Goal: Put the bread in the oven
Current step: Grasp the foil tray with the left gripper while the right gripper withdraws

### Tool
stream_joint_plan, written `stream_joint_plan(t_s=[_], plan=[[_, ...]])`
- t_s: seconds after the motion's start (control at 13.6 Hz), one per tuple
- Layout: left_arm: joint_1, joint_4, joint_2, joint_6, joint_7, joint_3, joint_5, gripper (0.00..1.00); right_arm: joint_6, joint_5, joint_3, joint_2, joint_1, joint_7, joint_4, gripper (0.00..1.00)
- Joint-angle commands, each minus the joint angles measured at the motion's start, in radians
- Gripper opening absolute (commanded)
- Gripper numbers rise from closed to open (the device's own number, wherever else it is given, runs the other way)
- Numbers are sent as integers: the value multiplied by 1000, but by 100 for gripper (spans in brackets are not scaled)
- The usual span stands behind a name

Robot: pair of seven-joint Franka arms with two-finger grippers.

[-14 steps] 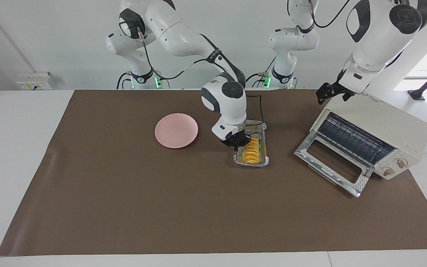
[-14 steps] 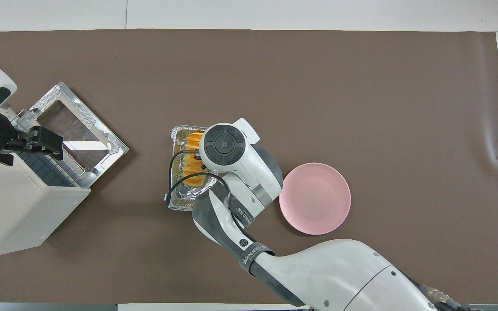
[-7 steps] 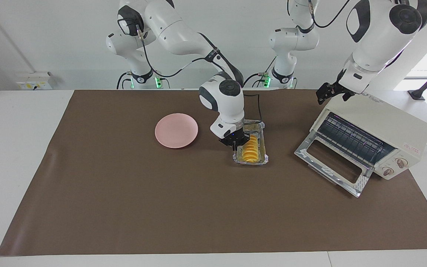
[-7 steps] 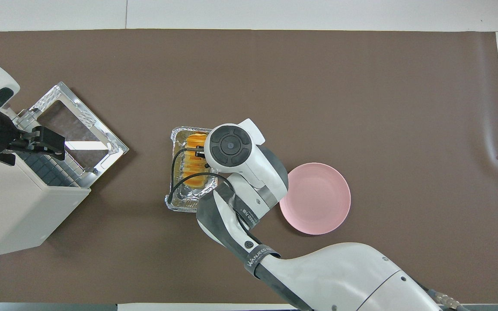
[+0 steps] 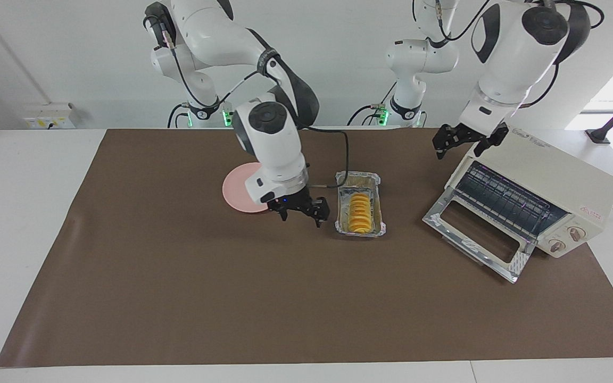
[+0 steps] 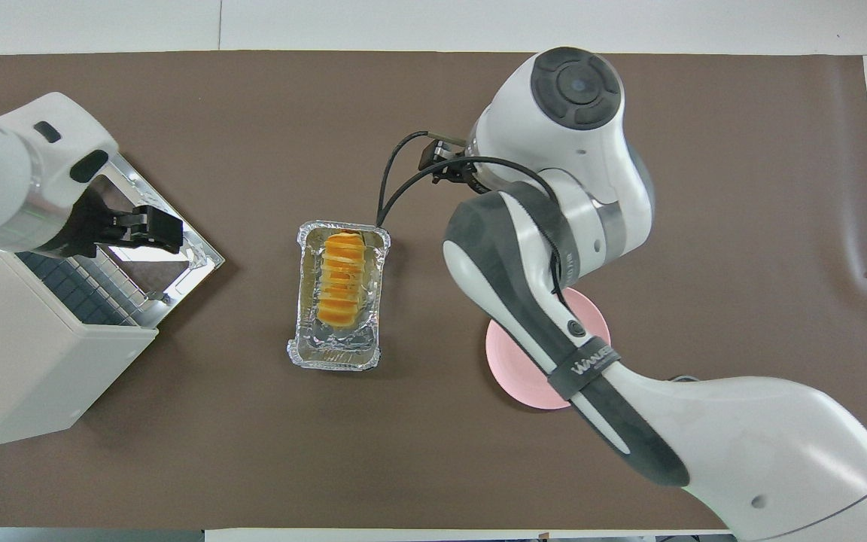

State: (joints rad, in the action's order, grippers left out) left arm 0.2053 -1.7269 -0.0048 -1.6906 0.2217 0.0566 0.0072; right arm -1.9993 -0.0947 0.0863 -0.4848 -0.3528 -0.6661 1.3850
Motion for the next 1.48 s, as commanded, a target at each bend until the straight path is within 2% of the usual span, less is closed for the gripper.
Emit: stream_joint_plan(t_s=[0.0, 0.22, 0.52, 0.74, 0.96, 1.25, 1.4], plan=[[118, -97, 9, -148, 89, -11, -16, 100, 66, -16, 10, 43, 124, 318, 19, 100], [250, -105, 130, -273, 214, -11, -26, 100, 88, -10, 9, 87, 262, 450, 68, 100], [348, -250, 143, -449, 241, -11, -27, 100, 201, -2, 7, 166, 435, 635, 77, 100], [385, -270, 178, -492, 292, -9, -29, 100, 325, 9, 6, 236, 463, 718, 72, 100], [425, -267, 238, -550, 342, -11, -30, 100, 389, 39, 6, 311, 463, 763, 75, 100], [451, -261, 287, -600, 409, -12, -30, 87, 442, 81, 6, 382, 462, 819, 91, 100], [451, -263, 293, -600, 410, -12, -32, 71, 455, 122, 7, 414, 446, 830, 104, 100]])
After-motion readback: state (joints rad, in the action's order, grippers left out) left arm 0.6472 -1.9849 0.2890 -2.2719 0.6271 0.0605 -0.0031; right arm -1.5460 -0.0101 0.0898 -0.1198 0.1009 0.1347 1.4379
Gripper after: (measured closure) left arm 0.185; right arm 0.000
